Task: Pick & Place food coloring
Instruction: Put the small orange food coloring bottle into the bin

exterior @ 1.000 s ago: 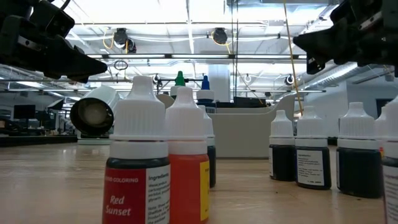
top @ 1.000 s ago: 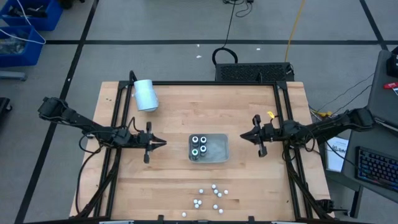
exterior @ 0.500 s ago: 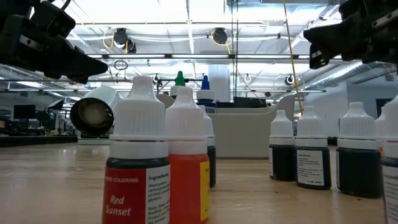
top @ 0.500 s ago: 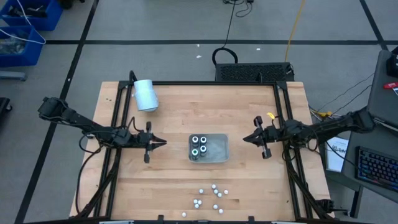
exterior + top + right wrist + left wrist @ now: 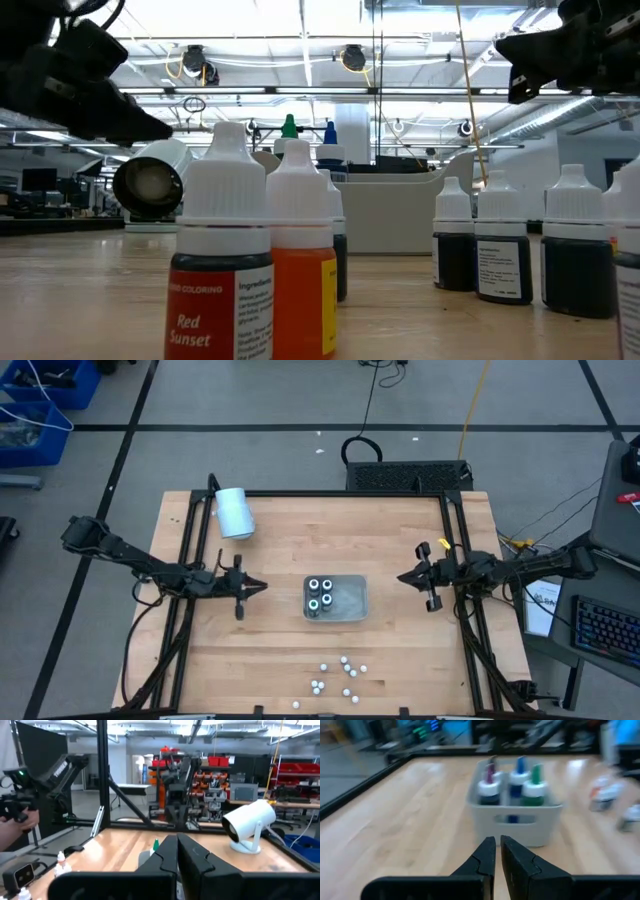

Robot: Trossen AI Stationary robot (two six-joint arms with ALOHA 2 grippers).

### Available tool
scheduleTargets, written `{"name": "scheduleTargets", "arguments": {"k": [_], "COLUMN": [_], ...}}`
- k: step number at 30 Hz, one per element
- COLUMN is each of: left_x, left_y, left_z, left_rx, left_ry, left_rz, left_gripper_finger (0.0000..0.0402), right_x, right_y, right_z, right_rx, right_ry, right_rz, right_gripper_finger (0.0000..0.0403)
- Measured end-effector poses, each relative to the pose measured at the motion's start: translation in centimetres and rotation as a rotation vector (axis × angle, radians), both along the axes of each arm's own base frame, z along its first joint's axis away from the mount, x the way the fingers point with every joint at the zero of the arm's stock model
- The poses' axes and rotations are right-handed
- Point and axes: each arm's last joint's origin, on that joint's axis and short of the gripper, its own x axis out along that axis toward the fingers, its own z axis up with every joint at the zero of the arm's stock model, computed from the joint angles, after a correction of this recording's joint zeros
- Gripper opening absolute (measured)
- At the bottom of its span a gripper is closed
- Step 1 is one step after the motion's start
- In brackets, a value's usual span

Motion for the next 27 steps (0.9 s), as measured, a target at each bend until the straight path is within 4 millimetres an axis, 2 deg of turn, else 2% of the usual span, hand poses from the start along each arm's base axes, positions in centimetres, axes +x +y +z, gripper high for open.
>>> {"name": "scheduleTargets", "arguments": {"k": [4,7,10,15,21,23,27], "left_x": [1.8,3.9,6.4,11.4,16.8,18.0,19.2], "left_y": [-0.8,-2.2,-4.7,-9.8,-14.9,-16.1,-18.4], "left_z": [2.5,5.3,7.9,10.6,11.1,11.0,10.0], "left_rx": [0.043,0.060,0.077,0.117,0.163,0.104,-0.025], "left_ry": [0.122,0.192,0.233,0.340,0.588,0.696,0.922], "left_rz": [0.139,0.135,0.080,0.028,0.012,0.031,0.064], "left_gripper_finger": [0.0037,0.0037,0.0037,0.0037,0.0037,0.0037,0.0037], "right_x": [0.1,0.1,0.1,0.1,0.1,0.1,0.1], "right_y": [0.0,0.0,0.0,0.0,0.0,0.0,0.0], "right_z": [-0.5,-0.6,-0.7,-0.7,-0.5,-0.5,-0.6], "right_rx": [-0.019,-0.026,-0.028,-0.044,-0.052,-0.052,-0.053], "right_ry": [0.050,0.065,0.067,0.064,0.047,0.050,0.057], "right_rz": [-0.003,-0.002,-0.002,-0.002,-0.002,-0.002,-0.001], "right_gripper_finger": [0.0000,0.0000,0.0000,0.0000,0.0000,0.0000,0.0000]}}
